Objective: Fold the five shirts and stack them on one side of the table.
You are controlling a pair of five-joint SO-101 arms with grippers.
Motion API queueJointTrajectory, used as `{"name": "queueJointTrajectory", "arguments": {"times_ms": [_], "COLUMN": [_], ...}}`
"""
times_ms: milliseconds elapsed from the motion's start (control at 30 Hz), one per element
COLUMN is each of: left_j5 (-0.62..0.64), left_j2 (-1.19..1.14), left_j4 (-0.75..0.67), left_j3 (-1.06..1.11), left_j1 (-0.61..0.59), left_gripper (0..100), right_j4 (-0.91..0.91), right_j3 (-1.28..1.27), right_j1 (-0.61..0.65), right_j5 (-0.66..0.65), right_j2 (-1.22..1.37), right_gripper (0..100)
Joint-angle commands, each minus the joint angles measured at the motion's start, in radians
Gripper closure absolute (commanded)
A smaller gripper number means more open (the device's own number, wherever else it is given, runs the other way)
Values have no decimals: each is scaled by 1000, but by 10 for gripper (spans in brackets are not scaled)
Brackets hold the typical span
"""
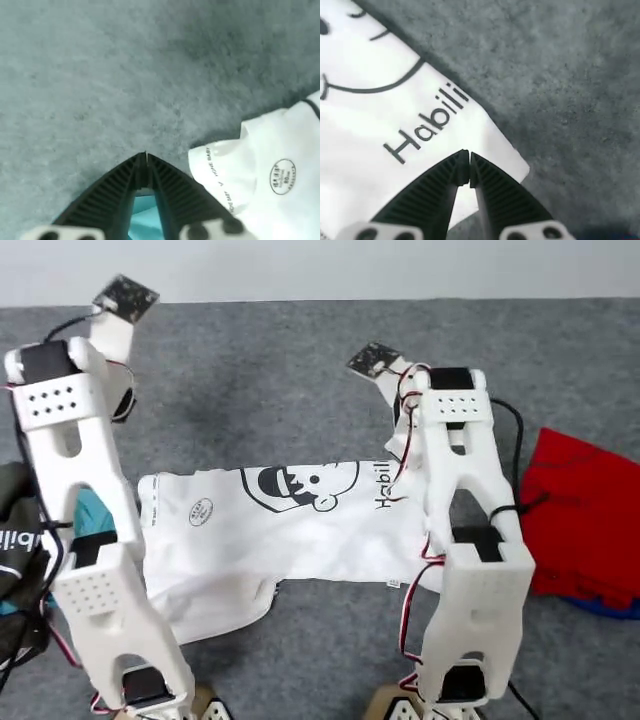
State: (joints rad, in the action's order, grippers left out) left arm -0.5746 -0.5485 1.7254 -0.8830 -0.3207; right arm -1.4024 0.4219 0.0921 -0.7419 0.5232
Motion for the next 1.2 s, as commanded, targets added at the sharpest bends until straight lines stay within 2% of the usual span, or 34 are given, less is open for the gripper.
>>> {"name": "queueJointTrajectory", "arguments": {"times_ms": [0, 300, 467, 633, 800, 933, 1067, 1167], "left_j5": [37, 71, 133, 173, 187, 147, 77, 32], "left_j2": [126, 341, 427, 551, 663, 666, 608, 548], "left_j4": [29, 26, 25, 25, 23, -5, -123, -206], "left_j3": [2, 381, 458, 460, 496, 527, 591, 624], "left_j1": [32, 221, 204, 68, -173, -422, -664, -798], "left_gripper": [993, 992, 992, 992, 992, 992, 992, 992], "right_j4": [-39, -202, -337, -394, -394, -392, -390, -378], "right_j3": [44, 44, 44, 38, 3, -75, -140, -170], "right_j1": [4, -27, -22, 5, 114, 254, 435, 559], "right_j5": [12, 51, 92, 117, 110, 110, 121, 169], "right_j2": [-119, -255, -277, -300, -364, -371, -355, -329], "right_gripper": [987, 987, 988, 989, 988, 987, 976, 924]}}
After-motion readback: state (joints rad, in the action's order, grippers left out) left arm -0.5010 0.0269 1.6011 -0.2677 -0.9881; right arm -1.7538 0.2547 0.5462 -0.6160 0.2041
